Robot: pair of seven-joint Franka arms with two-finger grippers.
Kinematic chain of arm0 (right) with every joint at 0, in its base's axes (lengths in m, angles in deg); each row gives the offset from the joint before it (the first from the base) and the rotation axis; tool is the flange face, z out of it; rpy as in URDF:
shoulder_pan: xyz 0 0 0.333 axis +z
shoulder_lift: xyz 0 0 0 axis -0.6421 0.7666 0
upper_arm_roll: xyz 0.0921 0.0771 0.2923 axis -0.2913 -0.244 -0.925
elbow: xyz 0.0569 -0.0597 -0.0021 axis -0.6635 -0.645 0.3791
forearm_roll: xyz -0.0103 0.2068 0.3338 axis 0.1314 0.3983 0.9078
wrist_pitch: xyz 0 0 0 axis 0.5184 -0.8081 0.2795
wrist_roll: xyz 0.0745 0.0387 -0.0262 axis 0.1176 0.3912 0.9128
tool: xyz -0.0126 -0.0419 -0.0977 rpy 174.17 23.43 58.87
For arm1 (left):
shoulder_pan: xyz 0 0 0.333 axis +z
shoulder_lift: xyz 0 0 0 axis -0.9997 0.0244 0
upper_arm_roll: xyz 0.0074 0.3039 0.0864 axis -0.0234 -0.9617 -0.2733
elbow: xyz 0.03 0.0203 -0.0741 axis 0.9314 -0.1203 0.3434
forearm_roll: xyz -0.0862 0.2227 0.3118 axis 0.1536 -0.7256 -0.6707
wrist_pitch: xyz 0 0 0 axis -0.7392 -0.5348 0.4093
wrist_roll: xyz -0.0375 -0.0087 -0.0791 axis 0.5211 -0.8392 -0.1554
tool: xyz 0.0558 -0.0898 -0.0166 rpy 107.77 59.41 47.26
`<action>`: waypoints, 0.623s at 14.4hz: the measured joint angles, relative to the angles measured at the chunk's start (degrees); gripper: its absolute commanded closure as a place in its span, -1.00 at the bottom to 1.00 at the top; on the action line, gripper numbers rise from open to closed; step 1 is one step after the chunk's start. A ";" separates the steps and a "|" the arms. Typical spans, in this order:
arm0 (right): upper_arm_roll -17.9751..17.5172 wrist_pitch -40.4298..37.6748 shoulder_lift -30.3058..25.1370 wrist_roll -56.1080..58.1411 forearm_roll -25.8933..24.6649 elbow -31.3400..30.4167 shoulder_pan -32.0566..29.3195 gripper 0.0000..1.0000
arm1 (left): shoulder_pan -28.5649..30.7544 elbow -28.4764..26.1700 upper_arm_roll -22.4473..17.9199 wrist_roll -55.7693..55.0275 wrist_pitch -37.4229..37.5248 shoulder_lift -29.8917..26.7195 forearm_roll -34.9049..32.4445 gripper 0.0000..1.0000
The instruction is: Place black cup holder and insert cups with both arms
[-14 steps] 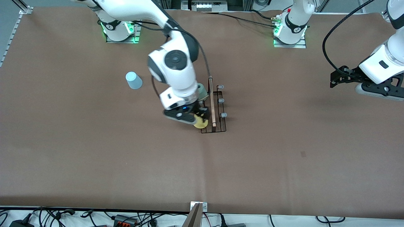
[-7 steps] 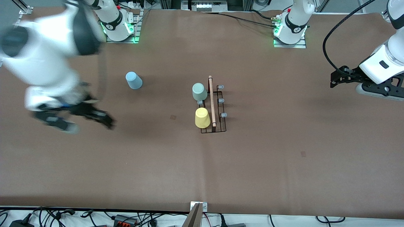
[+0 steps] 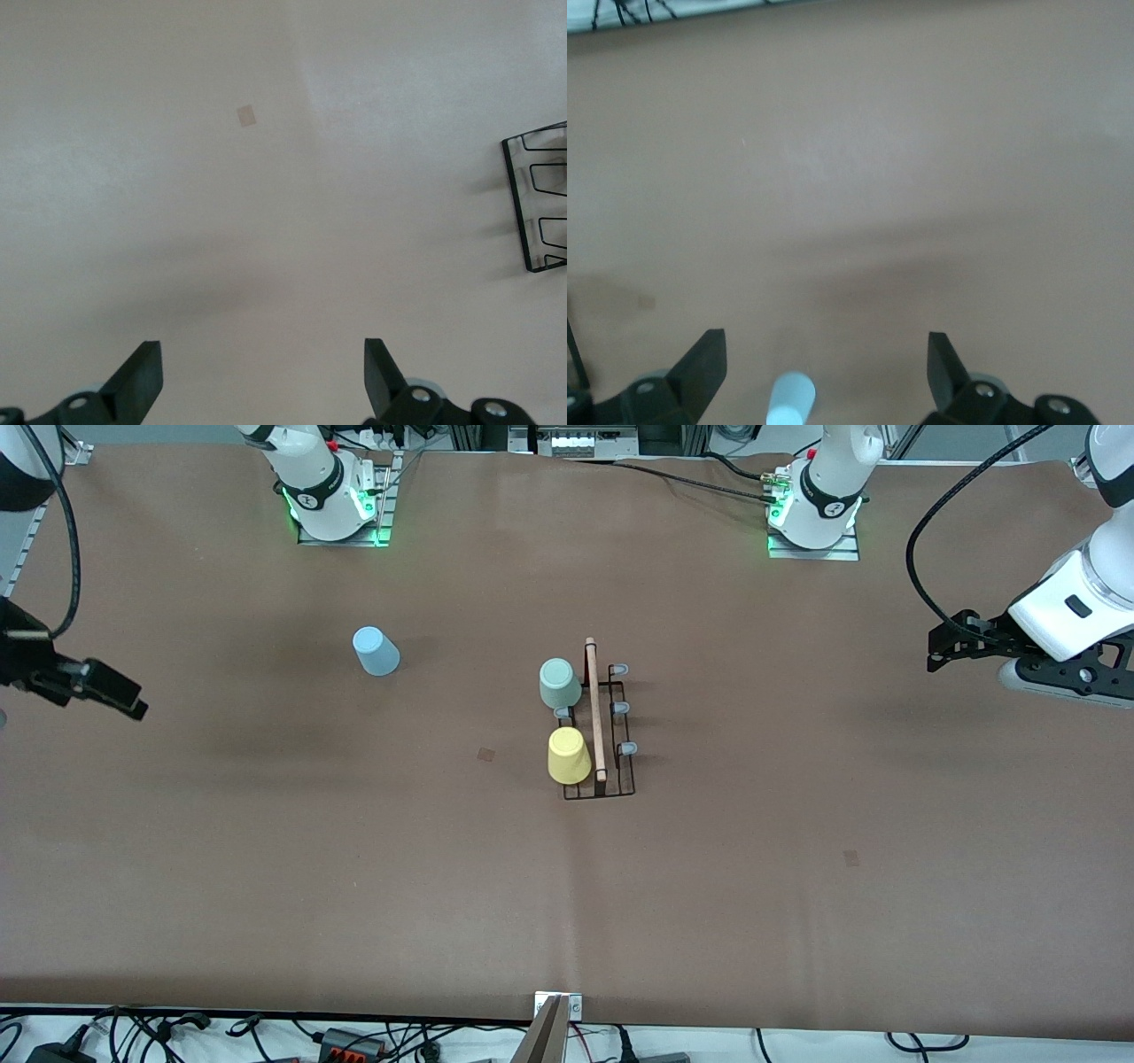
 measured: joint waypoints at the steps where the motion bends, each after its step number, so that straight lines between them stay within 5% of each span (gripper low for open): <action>1: -0.25 -0.34 -0.21 1.08 0.00 -0.72 0.05 -1.00 | 0.00 0.00 0.00 0.00 -0.01 0.00 0.00 -1.00; 9: -0.04 -0.78 -1.12 7.93 -0.01 -2.21 0.01 -1.00 | 0.00 0.00 0.00 0.00 -0.02 0.00 0.00 -1.00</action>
